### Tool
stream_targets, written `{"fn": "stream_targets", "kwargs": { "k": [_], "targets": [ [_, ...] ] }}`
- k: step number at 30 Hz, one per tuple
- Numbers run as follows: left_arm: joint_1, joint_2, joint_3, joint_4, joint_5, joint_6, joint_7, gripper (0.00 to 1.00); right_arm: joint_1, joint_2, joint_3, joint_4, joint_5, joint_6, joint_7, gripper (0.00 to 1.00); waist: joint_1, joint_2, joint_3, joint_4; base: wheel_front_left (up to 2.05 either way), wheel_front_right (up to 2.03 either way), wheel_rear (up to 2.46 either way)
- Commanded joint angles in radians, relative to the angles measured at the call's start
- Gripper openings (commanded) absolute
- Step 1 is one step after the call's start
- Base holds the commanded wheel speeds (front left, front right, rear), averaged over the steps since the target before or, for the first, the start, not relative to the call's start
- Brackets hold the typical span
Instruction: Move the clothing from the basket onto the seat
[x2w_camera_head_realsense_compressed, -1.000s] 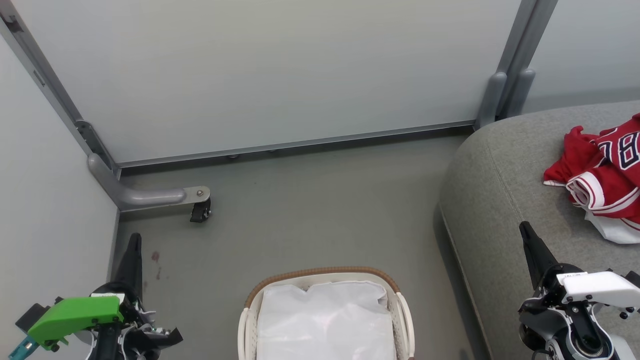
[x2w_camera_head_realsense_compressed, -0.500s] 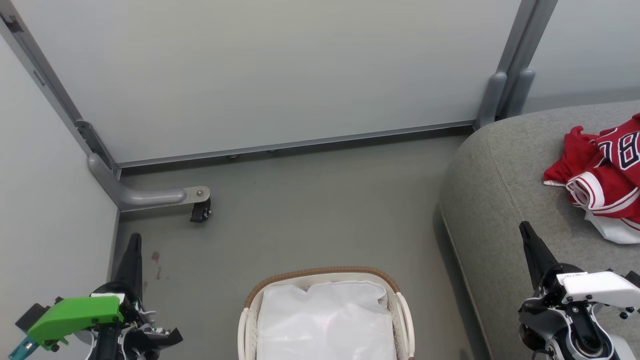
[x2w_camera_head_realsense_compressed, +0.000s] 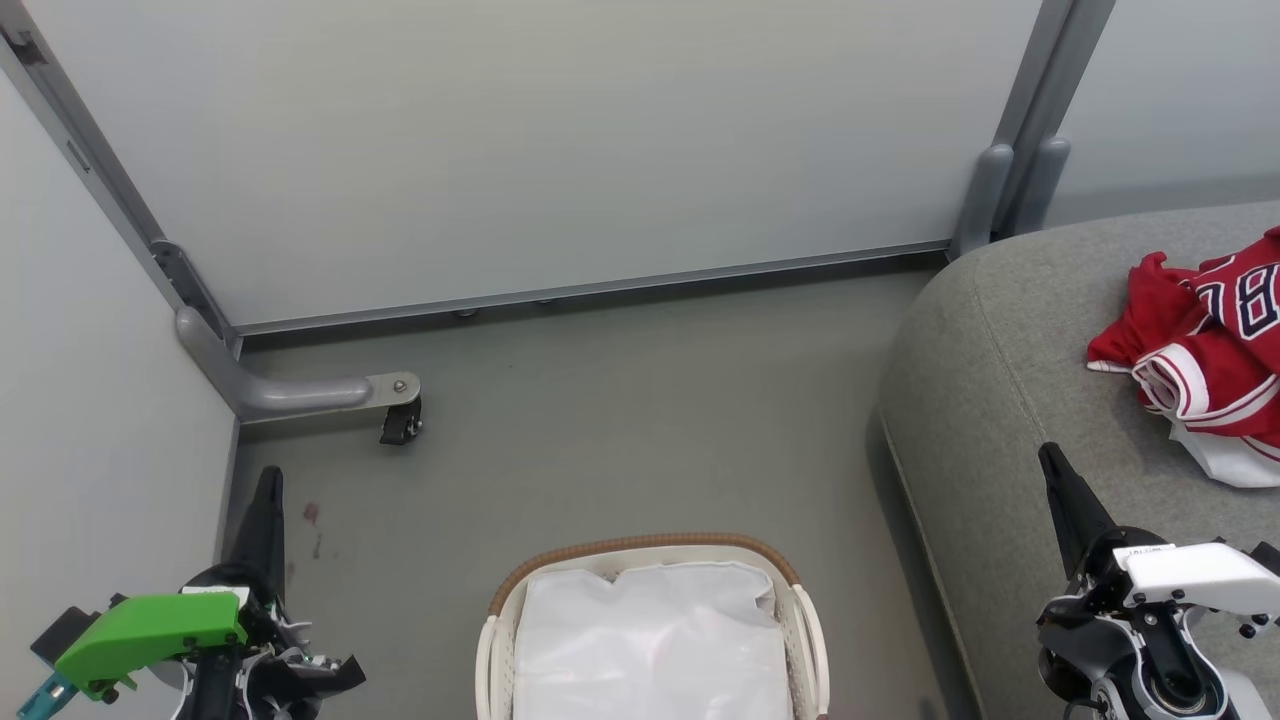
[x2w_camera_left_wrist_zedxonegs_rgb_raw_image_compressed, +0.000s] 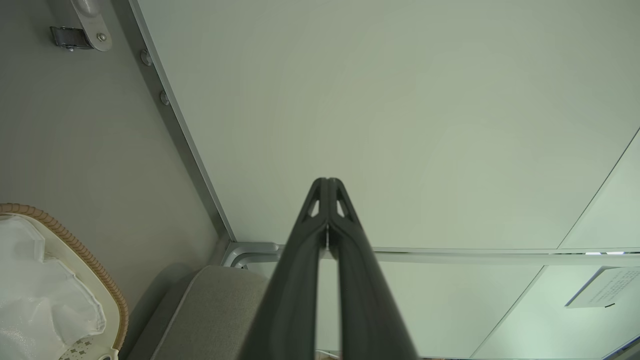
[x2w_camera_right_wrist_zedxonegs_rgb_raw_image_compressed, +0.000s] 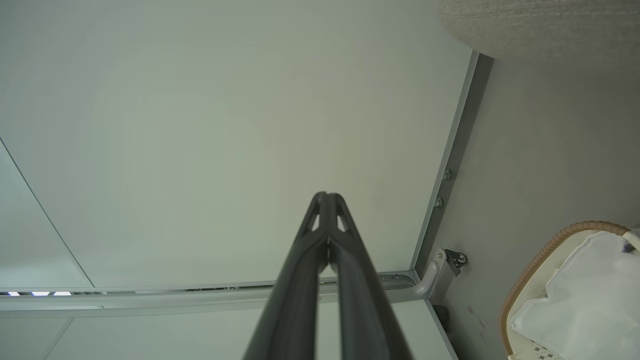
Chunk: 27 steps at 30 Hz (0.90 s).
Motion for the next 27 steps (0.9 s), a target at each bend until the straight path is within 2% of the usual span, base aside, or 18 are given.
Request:
{"fn": "stream_targets", "kwargs": {
  "k": [1,27],
  "targets": [
    [-0.011,0.006,0.002,-0.001,-0.003,-0.004,0.004,0.0,0.01,-0.006,-0.002,-0.003,0.003,-0.001,0.003,0.0,0.0,0.0,0.0,0.0,0.0,0.0,0.0],
    [-0.011,0.006,0.002,-0.001,-0.003,-0.004,0.004,0.0,0.01,-0.006,-0.002,-0.003,0.003,-0.001,0.003,0.0,0.0,0.0,0.0,0.0,0.0,0.0,0.0]
  ]
}}
